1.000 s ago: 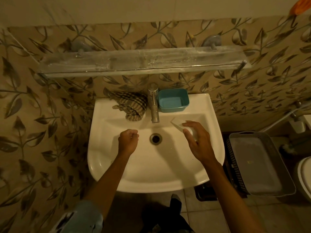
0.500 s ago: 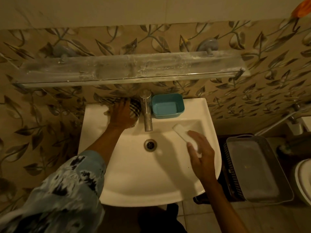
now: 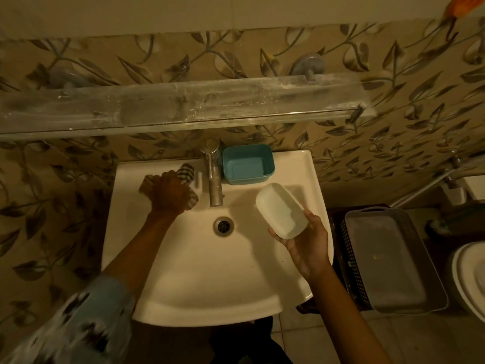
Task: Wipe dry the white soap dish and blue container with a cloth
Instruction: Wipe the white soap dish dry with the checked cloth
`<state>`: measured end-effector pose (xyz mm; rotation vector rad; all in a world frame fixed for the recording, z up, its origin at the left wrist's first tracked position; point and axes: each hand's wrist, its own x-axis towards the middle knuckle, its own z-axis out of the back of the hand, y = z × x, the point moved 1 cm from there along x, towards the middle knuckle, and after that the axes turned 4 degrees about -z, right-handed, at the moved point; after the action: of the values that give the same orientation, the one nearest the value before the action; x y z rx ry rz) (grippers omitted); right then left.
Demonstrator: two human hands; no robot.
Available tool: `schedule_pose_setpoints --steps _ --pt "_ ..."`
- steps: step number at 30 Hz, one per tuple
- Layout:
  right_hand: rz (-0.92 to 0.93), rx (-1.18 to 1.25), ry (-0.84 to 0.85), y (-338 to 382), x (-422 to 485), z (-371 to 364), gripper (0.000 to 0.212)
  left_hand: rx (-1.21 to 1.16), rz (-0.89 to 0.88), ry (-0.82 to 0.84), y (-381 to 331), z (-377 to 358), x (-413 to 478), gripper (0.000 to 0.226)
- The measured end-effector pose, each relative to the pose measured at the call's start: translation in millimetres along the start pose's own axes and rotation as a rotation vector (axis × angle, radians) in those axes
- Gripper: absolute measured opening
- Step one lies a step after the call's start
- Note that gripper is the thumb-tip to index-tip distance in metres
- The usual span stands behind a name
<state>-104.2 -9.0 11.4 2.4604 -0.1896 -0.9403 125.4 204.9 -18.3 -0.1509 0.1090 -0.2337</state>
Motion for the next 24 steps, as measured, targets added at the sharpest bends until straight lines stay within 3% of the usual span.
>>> schedule_pose_setpoints --steps 2,4,6,10,16,20,24 --pt "-0.083 0.086 0.084 0.7 1.0 3.5 0.056 -0.202 0.124 -0.033 3.3 5.9 -18.6 0.038" --pt "-0.140 0.141 0.145 0.4 2.7 5.9 0.080 -0.576 0.149 -0.053 2.7 19.6 -50.0 0.033" --pt "-0.208 0.176 0.212 -3.2 1.3 7.6 0.082 -0.831 0.155 -0.100 -6.0 39.1 -85.3 0.026" --pt "-0.279 0.174 0.288 -15.5 -5.0 9.5 0.083 -1.039 0.095 -0.092 -36.8 65.9 -133.3 0.016" --pt "-0.269 0.095 0.371 -27.4 -18.6 6.3 0.083 -0.815 -0.038 -0.012 -77.4 45.7 -157.3 0.041" --pt "-0.264 0.030 0.468 -31.4 -29.3 4.5 0.079 -0.670 -0.038 -0.031 -106.6 32.1 -176.0 0.043" --pt "-0.293 -0.049 0.430 -34.1 -35.0 13.9 0.087 -0.608 -0.074 0.029 -126.7 19.6 -197.6 0.042"
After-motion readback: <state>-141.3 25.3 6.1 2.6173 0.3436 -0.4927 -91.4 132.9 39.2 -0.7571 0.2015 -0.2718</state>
